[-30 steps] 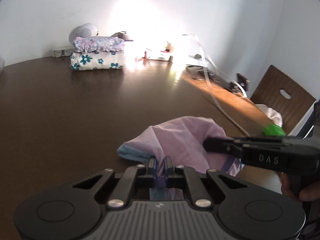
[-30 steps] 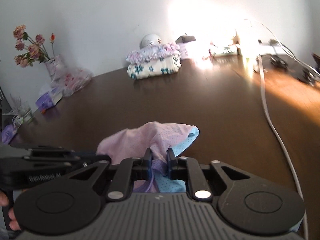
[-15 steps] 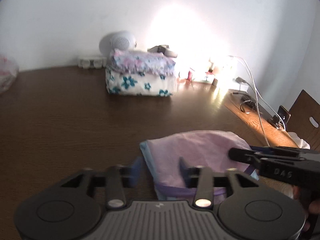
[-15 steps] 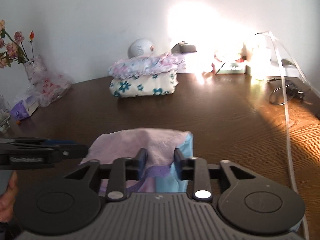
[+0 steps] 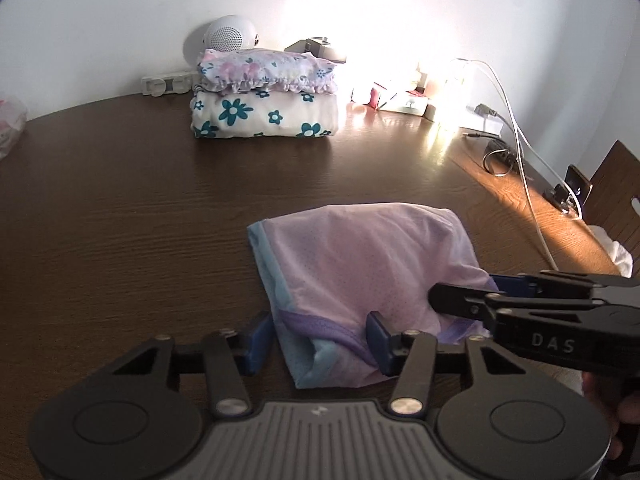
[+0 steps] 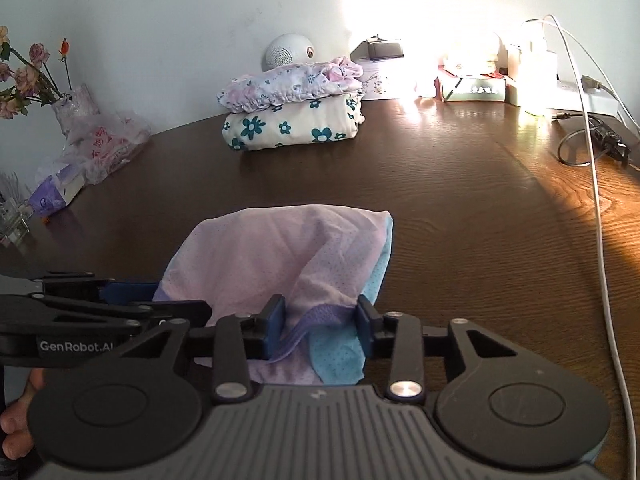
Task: Fold clothes
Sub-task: 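Lift the pink bundle off the table with both grippers, then carry the bundle onto the floral folded-clothes stack with both grippers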
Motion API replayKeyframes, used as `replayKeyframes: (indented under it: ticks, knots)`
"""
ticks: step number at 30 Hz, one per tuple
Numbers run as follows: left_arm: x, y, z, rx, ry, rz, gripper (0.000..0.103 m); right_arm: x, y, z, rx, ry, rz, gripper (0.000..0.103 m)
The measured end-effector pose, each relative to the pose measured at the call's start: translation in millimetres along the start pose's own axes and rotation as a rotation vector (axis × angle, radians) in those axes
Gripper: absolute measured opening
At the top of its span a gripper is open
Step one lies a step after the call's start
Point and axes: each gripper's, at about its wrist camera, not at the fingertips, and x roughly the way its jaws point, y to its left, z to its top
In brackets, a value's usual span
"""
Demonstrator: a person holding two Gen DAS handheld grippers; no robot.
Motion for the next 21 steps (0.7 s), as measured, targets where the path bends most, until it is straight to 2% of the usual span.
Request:
replayKeyframes:
  ticks: [1, 2, 3, 6, 9, 17, 21]
  knots:
    - [1.5, 2.3, 2.0, -0.007, -0.003, -0.009, 0.046, 2.2, 1.0, 1.1, -0.005, -0.004, 0.003, 0.029]
    - [3.2, 4.8, 4.4, -0.016, -0.006, -0.018, 0.039, 4.7, 1.7, 2.2, -0.009, -0.008, 0.007, 0.026]
    - [5.3, 8.0, 6.9, -0.032, -0.006, -0.037, 0.029, 8.2, 1.4, 3.7, -0.009, -0.011, 0.015, 0.024]
    - [15.2, 21.3, 16.2, -0.106, 0.009, -0.109, 0.016, 18.7, 0.9, 10.9, -0.007, -0.018, 0.029, 0.017]
    - [20.2, 26.2, 23.1, -0.127, 0.002, -0.106, 0.012, 26.7, 0.6, 18.6, -0.003, -0.028, 0.033, 0.013]
    - [24.1, 25.5, 44.1, -0.083, -0.041, -0.014, 0.010, 38.3, 7.0, 47.1, -0.035, -0.072, 0.049, 0.012]
    - [7.4, 27.3, 65.1, -0.072, -0.094, -0.020, 0.009, 36.2, 11.7, 64.2, -0.054, -0.107, 0.059, 0.012]
